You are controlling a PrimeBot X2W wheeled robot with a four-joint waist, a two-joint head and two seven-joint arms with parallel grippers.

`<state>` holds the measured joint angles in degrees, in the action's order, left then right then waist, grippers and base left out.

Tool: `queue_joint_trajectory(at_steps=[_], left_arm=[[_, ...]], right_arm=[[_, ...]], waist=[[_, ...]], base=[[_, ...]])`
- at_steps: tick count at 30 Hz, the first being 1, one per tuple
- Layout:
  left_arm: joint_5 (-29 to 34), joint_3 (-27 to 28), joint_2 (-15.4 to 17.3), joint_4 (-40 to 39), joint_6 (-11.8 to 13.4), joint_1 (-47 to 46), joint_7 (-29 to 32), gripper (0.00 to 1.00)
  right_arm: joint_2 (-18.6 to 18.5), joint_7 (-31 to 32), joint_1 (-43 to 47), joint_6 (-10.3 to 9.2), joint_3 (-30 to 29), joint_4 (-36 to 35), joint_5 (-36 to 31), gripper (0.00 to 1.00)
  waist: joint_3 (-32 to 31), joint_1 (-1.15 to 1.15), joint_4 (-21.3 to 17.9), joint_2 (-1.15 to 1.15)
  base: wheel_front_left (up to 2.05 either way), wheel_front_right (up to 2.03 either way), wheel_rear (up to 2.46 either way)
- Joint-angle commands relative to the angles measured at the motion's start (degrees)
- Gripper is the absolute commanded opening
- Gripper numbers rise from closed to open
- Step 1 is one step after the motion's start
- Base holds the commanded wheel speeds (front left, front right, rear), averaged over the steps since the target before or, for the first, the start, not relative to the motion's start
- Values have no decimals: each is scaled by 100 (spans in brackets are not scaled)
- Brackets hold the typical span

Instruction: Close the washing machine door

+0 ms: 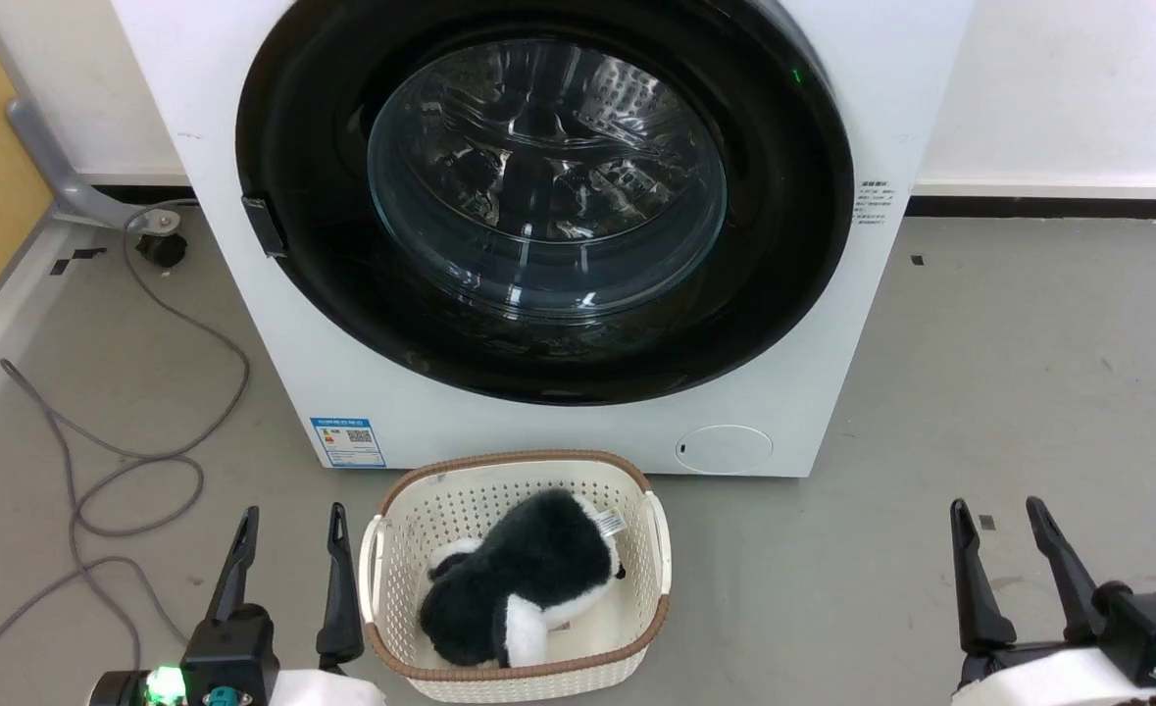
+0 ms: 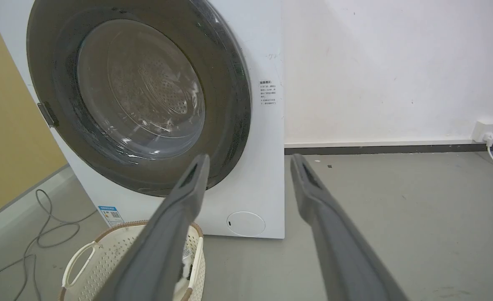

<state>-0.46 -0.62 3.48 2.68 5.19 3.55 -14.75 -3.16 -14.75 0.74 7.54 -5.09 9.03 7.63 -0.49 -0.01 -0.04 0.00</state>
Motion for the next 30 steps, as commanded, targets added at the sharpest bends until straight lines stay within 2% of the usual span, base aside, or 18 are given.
queue_joint_trajectory(at_steps=[1, 3, 4, 30], left_arm=[[10, -5, 21, 5, 33, 76, -25, 100], [22, -15, 26, -27, 50, 86, -25, 100], [10, -21, 0, -26, 37, 13, 0, 0], [15, -7, -20, -68, -64, -53, 268, 0]], right_arm=[[27, -25, 77, -5, 28, -48, 17, 100], [27, -25, 99, -5, 47, -98, 0, 100], [1, 0, 22, 0, 40, -80, 0, 0], [5, 263, -1, -1, 120, -223, -135, 0]], waist=[[-13, 1, 0, 0], [-30, 1, 8, 0], [-32, 1, 9, 0], [-19, 1, 8, 0]], base=[[0, 0, 0], [0, 0, 0], [0, 0, 0], [0, 0, 0]])
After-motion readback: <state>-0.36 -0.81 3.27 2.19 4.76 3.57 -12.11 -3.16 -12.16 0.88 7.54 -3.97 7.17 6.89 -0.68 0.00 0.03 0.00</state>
